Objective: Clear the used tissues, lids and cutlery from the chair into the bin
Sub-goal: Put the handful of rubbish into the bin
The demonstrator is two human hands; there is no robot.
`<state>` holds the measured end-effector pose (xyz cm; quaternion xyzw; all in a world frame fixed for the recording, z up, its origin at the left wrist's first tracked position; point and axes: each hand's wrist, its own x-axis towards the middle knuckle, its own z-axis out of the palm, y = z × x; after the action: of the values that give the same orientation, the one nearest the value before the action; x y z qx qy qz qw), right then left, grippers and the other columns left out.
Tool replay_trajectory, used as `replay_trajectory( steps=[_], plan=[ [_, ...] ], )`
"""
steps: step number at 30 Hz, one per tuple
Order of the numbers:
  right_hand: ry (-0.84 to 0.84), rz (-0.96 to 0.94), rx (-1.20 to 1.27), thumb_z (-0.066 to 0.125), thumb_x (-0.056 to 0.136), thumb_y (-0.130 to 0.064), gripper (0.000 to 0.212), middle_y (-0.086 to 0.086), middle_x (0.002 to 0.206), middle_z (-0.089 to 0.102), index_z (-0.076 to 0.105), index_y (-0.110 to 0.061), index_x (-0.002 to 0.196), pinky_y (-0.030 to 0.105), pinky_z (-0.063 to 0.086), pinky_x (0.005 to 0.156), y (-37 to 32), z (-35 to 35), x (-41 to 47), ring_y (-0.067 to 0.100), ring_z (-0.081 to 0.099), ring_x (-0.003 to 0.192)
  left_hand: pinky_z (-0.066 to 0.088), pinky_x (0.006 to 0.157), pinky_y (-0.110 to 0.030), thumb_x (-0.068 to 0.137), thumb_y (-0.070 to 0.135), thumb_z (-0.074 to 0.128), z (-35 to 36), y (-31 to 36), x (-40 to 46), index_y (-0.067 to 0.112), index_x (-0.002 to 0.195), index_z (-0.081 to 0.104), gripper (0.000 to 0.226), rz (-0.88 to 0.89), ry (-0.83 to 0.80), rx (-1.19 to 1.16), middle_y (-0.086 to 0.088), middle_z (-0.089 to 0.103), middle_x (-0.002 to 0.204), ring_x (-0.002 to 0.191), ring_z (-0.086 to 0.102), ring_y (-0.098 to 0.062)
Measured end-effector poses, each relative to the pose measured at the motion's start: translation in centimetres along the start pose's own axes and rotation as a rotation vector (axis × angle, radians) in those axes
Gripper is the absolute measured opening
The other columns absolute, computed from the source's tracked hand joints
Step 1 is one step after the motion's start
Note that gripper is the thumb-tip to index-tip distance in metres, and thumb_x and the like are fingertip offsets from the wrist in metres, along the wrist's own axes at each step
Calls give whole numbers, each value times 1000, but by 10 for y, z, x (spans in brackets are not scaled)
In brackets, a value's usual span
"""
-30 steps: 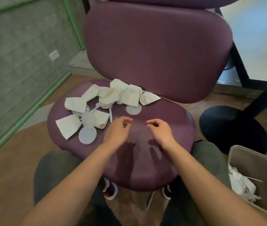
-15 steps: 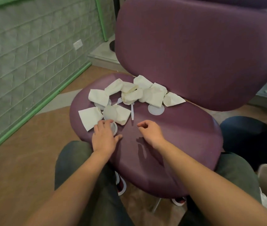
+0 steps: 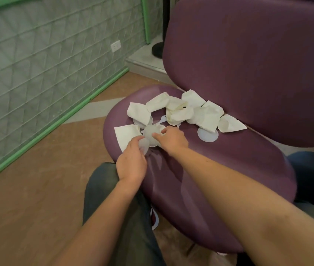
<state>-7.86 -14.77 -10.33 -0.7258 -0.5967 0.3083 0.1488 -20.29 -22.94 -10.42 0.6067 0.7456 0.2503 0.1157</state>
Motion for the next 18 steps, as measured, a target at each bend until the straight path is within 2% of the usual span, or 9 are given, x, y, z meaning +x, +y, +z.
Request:
replay_trajectory(
  steps=[2,4,8,12,15,18],
  plan=[
    [12,9,39,62,84,-46,34,0,108,65,68,-21,106,30,43,73,0,0,0,25,57,109,44,77,-34,99,22,47,-4,-1,2,33,137,42,40,-53,5,-46,8,58,131,105,62,-26],
    [14,6,161,66,84,-35,16,-5,95,63,66,-21,93,28,42,71,4,-2,-1,20,60,99,44,83,-33,99,23,47,-5,1,6,35,138,41,41,-118,-18,-138,8,56,134,113,59,-23],
    [-50,55,620,70,85,-24,12,-6,79,59,61,-17,84,29,48,71,19,-10,-19,14,56,76,35,95,-24,98,14,47,-4,8,8,28,135,45,40,-70,-42,-404,6,50,138,126,47,-15],
    [21,97,878,69,87,-18,9,1,76,61,62,-13,86,26,50,65,60,-36,-53,13,56,65,40,93,-25,93,14,53,2,41,1,30,122,49,34,-38,-42,-592,10,54,125,114,52,-11],
    [171,142,1007,66,89,-11,3,5,81,63,64,-12,89,27,52,65,95,-60,-78,14,58,69,44,77,-28,89,18,60,11,78,-10,32,110,48,28,-21,-105,-664,8,60,107,90,59,-8],
    [348,179,1014,64,90,-9,9,6,83,65,64,-15,98,26,53,64,136,-90,-105,12,59,67,42,70,-24,87,19,64,28,124,-26,27,105,47,26,37,-201,-719,10,60,100,87,59,-5]
  ],
)
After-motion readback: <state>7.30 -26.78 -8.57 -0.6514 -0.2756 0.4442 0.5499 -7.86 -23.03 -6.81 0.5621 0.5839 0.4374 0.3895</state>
